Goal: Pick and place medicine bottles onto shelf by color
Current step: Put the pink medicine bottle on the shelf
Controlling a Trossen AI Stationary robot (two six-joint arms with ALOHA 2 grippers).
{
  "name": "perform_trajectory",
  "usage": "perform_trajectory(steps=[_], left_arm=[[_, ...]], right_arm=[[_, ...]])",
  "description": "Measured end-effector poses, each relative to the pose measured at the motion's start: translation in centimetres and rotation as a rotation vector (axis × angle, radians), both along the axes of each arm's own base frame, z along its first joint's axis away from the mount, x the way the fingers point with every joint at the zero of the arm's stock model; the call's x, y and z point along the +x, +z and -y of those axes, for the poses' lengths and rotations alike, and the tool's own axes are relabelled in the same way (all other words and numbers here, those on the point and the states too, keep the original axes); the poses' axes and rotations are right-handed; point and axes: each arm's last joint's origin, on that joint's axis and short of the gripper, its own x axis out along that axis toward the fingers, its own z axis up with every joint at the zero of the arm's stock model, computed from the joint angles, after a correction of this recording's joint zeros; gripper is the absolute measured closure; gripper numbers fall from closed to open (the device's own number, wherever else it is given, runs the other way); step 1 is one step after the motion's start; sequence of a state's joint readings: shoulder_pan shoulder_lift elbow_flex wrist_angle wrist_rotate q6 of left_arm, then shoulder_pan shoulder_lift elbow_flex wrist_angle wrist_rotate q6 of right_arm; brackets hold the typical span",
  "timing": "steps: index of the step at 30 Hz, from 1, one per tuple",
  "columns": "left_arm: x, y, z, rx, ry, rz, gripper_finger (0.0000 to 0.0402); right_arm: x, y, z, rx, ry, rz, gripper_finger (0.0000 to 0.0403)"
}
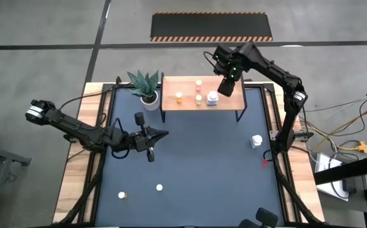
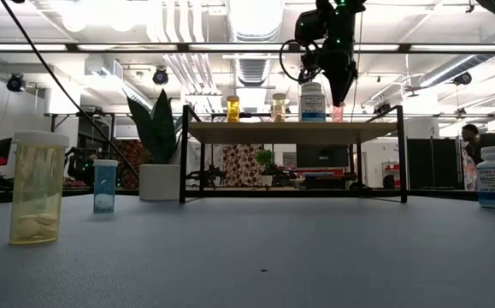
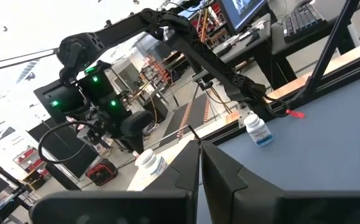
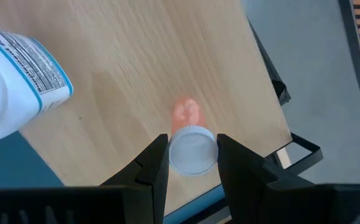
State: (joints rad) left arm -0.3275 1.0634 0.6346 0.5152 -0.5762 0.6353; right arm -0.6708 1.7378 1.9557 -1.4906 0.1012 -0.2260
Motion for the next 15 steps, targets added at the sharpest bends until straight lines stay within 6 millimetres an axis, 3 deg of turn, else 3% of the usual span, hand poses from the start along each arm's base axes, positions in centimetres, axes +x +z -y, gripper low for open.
perform_trajectory(steps=[9, 15], left_arm=[[0.00, 0.00, 0.02, 0.000, -0.001, 0.000, 0.0402], [0.00, 0.00, 0.02, 0.000, -0.001, 0.000, 0.0402]], right_arm=[[-0.03, -1.08, -0.04, 0.021, -0.005, -0.023, 0.0291], [0.31, -0.57, 0.21, -0.003, -0.016, 0.017, 0.0258]])
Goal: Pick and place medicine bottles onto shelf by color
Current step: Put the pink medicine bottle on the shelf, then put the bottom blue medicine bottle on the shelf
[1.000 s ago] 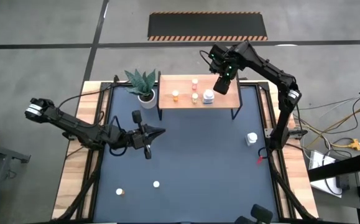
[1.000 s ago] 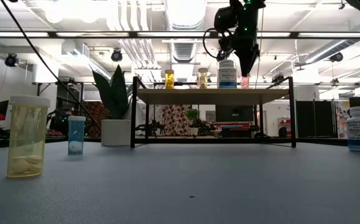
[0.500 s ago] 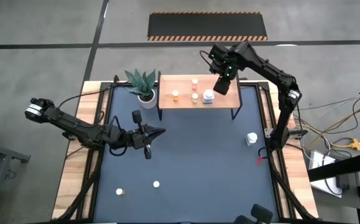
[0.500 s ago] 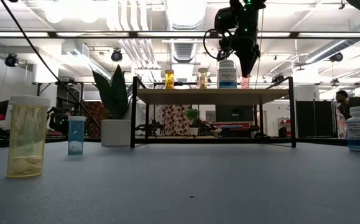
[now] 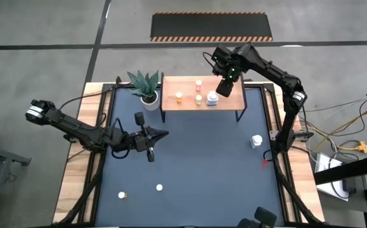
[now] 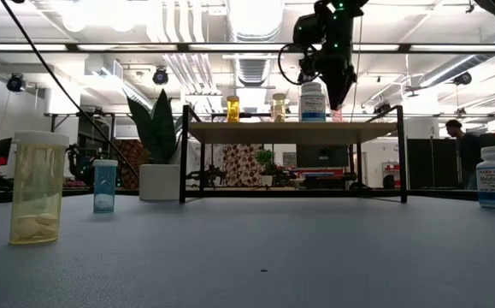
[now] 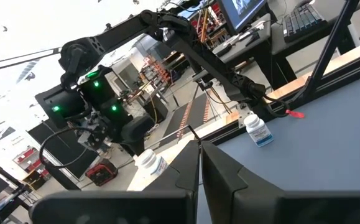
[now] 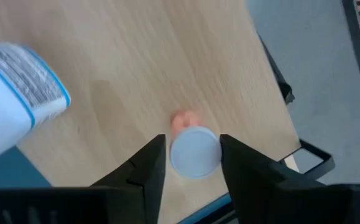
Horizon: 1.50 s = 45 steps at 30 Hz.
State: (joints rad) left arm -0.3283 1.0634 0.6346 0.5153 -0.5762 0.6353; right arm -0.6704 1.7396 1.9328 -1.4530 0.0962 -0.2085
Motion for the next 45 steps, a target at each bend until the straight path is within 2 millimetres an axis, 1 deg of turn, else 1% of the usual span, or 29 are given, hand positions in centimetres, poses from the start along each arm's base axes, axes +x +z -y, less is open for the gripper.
perform_trajectory(steps=[6, 12, 17, 20, 23, 26, 30, 33, 36, 39, 42, 45], left_arm=[[0.0, 0.0, 0.0, 0.000, 0.001, 0.000, 0.0402], [0.0, 0.0, 0.0, 0.000, 0.001, 0.000, 0.0402], [0.0, 0.0, 0.0, 0.000, 0.001, 0.000, 0.0402], [0.0, 0.0, 0.0, 0.000, 0.001, 0.000, 0.0402], [0.0, 0.0, 0.0, 0.000, 0.001, 0.000, 0.0402], [0.0, 0.0, 0.0, 0.000, 0.001, 0.000, 0.0402], [0.0, 0.0, 0.0, -0.002, 0.000, 0.001, 0.0402], [0.1, -0.1, 0.0, -0.043, -0.003, 0.007, 0.0402], [0.1, -0.2, 0.0, -0.072, -0.005, 0.013, 0.0402], [0.4, -0.6, 0.1, -0.157, -0.010, 0.015, 0.0402], [0.8, -1.1, 0.3, -0.243, -0.014, 0.018, 0.0402], [1.4, -1.9, 0.5, -0.336, -0.016, 0.013, 0.0402]], right_arm=[[0.0, 0.7, 0.0, -0.023, -0.001, 0.020, 0.0234], [-0.1, 1.5, 0.0, -0.037, -0.001, 0.033, 0.0230], [-0.3, 3.1, -0.5, -0.052, -0.030, 0.065, 0.0229], [-0.5, 4.2, -1.5, -0.050, -0.068, 0.105, 0.0232], [-0.5, 5.3, -3.4, -0.058, -0.082, 0.152, 0.0237], [-0.2, 6.0, -6.2, -0.059, -0.032, 0.186, 0.0242], [0.5, 6.5, -10.6, -0.076, 0.083, 0.274, 0.0248], [0.8, 6.3, -14.1, -0.083, 0.185, 0.353, 0.0253], [0.7, 5.3, -17.5, -0.083, 0.296, 0.425, 0.0255], [0.4, 3.9, -20.3, -0.078, 0.388, 0.493, 0.0253], [-0.5, 2.0, -22.5, -0.060, 0.453, 0.527, 0.0254], [-1.3, -0.1, -24.4, -0.045, 0.516, 0.550, 0.0257]])
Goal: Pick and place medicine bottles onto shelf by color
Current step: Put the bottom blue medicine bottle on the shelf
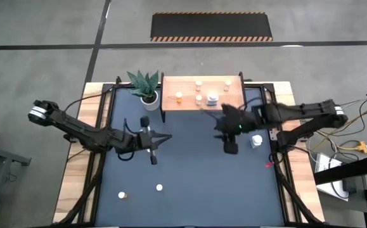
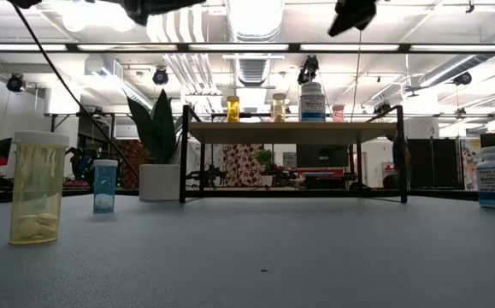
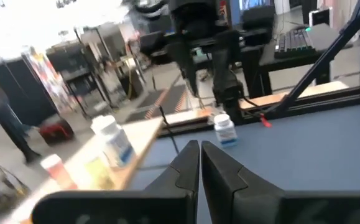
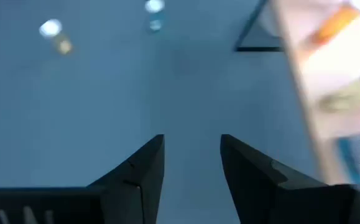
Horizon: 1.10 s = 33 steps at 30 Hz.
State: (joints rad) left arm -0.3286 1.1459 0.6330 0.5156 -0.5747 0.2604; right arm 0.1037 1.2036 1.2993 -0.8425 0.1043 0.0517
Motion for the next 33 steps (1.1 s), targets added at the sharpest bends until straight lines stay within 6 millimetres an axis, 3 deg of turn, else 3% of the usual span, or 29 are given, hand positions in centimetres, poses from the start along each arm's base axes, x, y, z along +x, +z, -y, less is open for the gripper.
perform_trajectory(steps=[9, 16, 21, 25, 29, 33], left_arm=[[2.5, -3.0, 2.3, -0.201, -0.044, -0.073, 0.0402], [3.5, -2.7, 5.5, -0.220, -0.127, -0.088, 0.0402], [3.3, -1.6, 7.0, -0.251, -0.152, -0.128, 0.0402], [2.9, -1.5, 7.0, -0.406, -0.094, -0.235, 0.0402], [1.5, -3.0, 6.3, -0.513, 0.047, -0.488, 0.0394], [-0.3, -4.4, 5.3, -0.557, 0.184, -0.695, 0.0353]], right_arm=[[-1.4, -5.3, -2.7, -0.005, 0.129, 0.059, 0.0266], [-1.1, -9.1, -3.9, 0.072, 0.225, 0.165, 0.0251], [-0.7, -11.4, -4.2, 0.092, 0.249, 0.228, 0.0212], [-0.4, -13.1, -4.4, 0.075, 0.275, 0.292, 0.0184], [-0.3, -14.7, -4.6, 0.065, 0.302, 0.375, 0.0166], [-0.2, -15.8, -4.6, 0.071, 0.301, 0.435, 0.0158]])
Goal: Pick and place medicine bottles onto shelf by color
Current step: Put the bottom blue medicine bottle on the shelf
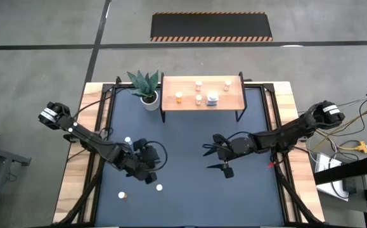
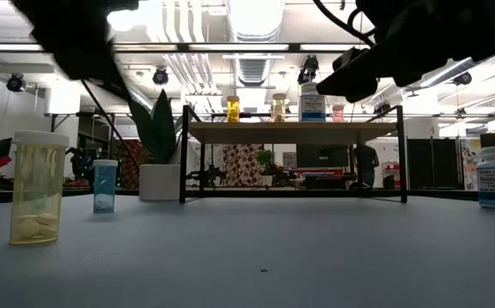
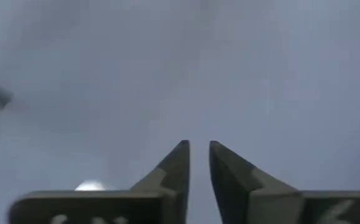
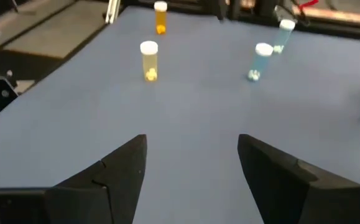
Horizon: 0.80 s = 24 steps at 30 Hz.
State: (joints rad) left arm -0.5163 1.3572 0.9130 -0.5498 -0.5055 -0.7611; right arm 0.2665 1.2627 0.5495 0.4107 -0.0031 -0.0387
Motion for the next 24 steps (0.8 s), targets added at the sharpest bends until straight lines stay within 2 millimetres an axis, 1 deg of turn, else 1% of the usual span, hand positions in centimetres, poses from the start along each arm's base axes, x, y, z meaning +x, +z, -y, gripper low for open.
perform_trajectory(steps=[3, 8, 11, 14, 18, 24], left_arm=[[-0.9, -0.7, -0.9, 0.048, 0.038, -0.090, 0.0306], [-1.4, -1.9, -2.3, 0.150, 0.081, -0.130, 0.0223], [-1.8, -3.2, -3.0, 0.164, 0.091, -0.170, 0.0194], [-2.3, -4.4, -3.5, 0.150, 0.111, -0.204, 0.0185], [-2.5, -5.3, -4.1, 0.155, 0.136, -0.222, 0.0183], [-2.4, -5.6, -4.4, 0.161, 0.122, -0.212, 0.0183]], right_arm=[[0.0, -0.6, 0.0, 0.003, -0.001, 0.002, 0.0159], [0.2, -1.1, -0.1, -0.002, -0.002, -0.017, 0.0165], [0.3, -1.4, -0.1, -0.005, -0.003, -0.030, 0.0165], [0.4, -1.7, -0.1, -0.009, -0.004, -0.042, 0.0163], [0.5, -2.0, -0.1, -0.012, -0.004, -0.050, 0.0166], [0.5, -2.0, -0.1, -0.001, -0.010, -0.052, 0.0170]])
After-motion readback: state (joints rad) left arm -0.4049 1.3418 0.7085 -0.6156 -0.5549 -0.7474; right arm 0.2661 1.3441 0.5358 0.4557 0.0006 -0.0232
